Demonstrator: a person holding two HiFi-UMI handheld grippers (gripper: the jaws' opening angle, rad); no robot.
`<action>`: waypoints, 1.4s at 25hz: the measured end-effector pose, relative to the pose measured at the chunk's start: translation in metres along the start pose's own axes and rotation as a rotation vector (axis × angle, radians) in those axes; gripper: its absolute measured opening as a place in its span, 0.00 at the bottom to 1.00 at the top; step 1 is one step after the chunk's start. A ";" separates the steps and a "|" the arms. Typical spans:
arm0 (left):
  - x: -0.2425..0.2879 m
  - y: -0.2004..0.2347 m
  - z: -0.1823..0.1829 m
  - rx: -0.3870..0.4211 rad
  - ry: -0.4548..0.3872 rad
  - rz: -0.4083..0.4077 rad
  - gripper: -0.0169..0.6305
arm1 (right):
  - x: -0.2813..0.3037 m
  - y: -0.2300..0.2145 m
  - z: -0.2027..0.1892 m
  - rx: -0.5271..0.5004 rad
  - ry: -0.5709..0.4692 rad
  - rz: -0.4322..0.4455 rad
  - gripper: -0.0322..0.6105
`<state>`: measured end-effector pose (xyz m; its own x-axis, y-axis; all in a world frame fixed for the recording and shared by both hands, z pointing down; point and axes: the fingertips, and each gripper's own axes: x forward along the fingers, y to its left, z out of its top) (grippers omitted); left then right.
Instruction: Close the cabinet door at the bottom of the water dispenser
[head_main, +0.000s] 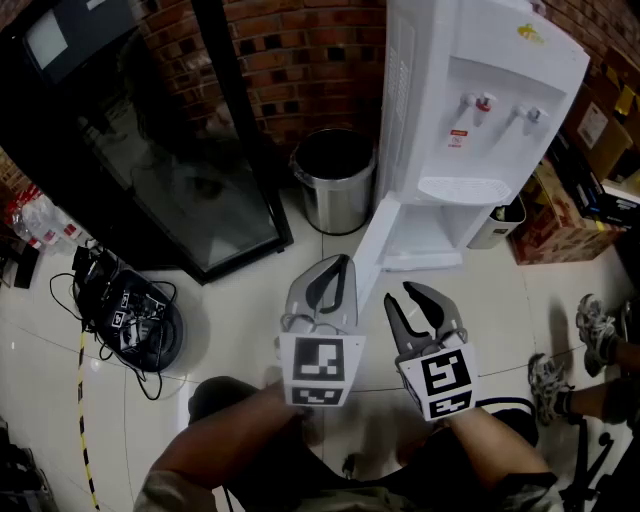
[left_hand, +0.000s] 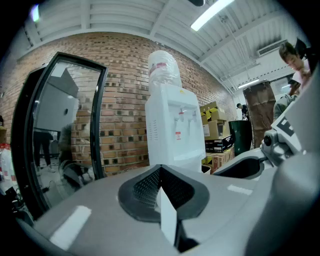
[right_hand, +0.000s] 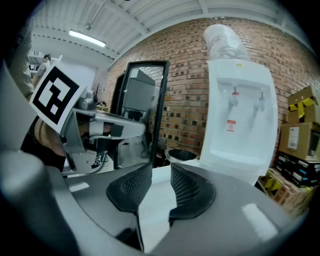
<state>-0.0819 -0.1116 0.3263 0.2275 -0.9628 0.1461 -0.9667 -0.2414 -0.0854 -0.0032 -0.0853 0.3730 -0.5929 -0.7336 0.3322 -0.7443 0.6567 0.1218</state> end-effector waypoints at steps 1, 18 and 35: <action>0.002 0.002 -0.002 0.002 0.004 0.002 0.03 | 0.005 0.005 -0.004 -0.015 0.013 0.020 0.24; -0.004 0.036 -0.027 -0.002 0.077 0.051 0.03 | 0.054 0.087 -0.041 -0.309 0.108 0.246 0.29; 0.010 -0.010 -0.014 0.020 0.044 -0.063 0.03 | 0.013 0.055 -0.066 -0.287 0.179 0.180 0.24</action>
<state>-0.0713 -0.1168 0.3420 0.2821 -0.9394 0.1946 -0.9480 -0.3041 -0.0938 -0.0311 -0.0470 0.4453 -0.6243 -0.5763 0.5274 -0.5018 0.8132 0.2946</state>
